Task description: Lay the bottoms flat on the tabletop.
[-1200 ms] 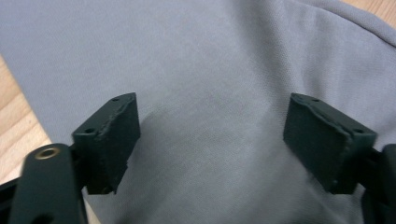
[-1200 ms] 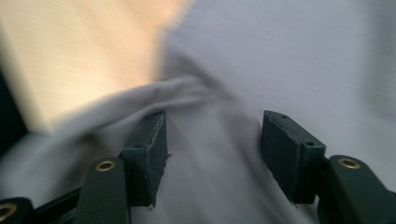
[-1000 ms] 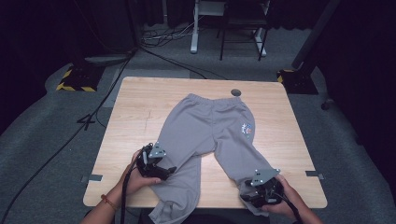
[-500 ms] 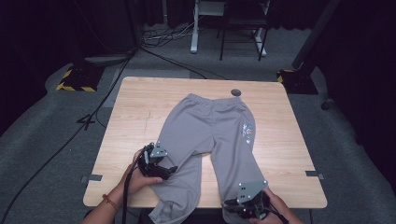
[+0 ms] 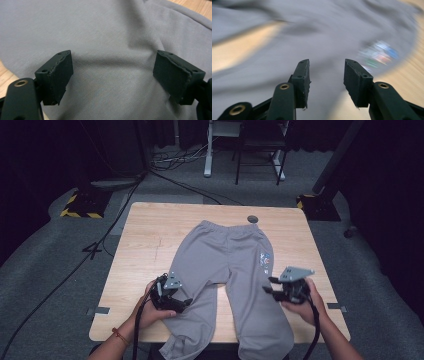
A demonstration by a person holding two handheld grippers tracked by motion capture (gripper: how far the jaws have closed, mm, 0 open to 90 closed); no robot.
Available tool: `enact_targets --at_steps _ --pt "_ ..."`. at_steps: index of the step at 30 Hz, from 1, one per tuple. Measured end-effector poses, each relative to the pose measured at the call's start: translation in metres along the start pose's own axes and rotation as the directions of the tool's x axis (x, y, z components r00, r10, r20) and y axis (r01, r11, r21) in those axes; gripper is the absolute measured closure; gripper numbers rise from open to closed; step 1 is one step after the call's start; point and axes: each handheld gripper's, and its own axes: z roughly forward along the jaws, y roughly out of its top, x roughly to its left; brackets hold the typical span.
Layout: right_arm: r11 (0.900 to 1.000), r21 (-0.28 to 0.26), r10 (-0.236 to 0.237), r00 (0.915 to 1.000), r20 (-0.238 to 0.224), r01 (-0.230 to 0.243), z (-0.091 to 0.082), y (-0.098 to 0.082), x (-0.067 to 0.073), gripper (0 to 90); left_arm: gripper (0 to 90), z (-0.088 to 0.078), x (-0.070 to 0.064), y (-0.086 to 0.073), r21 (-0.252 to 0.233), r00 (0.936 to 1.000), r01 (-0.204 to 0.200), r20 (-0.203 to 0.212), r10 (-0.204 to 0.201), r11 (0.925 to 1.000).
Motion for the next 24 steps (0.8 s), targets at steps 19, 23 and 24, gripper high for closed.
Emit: enact_targets --at_steps 19,23,24 --pt "0.972 0.134 0.158 0.9629 0.218 -0.19 0.062 -0.02 -0.084 55.2 20.1 -0.002 -0.006 0.008 0.038 0.9999 -0.011 -0.006 0.011 0.9992" --pt "0.969 0.15 0.145 0.9427 0.3 -0.197 0.056 -0.027 -0.098 55.3 22.8 -0.006 -0.02 0.028 -0.038 0.9978 -0.053 0.037 0.054 0.9979" --pt "0.968 0.159 0.136 0.9394 0.315 -0.193 0.054 -0.029 -0.102 55.3 22.8 -0.007 -0.025 0.036 -0.045 0.996 -0.065 0.059 0.068 0.9969"
